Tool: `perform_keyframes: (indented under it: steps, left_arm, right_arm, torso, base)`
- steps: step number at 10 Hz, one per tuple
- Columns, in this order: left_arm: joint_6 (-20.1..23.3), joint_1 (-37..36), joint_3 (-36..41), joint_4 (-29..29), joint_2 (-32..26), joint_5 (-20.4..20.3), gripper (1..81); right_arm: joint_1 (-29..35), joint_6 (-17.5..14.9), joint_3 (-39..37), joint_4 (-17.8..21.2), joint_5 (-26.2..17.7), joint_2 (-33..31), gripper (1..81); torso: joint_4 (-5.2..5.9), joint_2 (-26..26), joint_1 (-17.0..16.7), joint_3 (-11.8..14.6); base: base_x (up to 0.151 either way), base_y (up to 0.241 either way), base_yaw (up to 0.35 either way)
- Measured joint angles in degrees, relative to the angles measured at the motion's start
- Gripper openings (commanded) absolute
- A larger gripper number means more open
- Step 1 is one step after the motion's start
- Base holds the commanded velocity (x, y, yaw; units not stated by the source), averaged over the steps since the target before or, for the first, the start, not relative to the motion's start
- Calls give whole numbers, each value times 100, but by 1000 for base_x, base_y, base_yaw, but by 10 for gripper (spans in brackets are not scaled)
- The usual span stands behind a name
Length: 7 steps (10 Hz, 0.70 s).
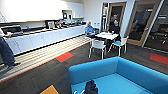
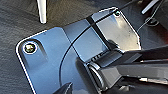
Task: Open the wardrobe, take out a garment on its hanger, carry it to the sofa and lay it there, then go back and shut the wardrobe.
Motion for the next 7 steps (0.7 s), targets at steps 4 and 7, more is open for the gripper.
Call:
perform_keyframes:
  steps: [4,7]
  left_arm:
    - [40,2,-13,4,4,6,811]
    - [44,-2,-284,6,119,17,811]
  right_arm:
    - [2,0,0,-2,0,0,811]
    - [0,1,0,0,0,0,811]
  torso:
    - [0,0,0,0]
    - [0,0,0,0]
  base:
    - [0,0,109]
    - [0,0,330]
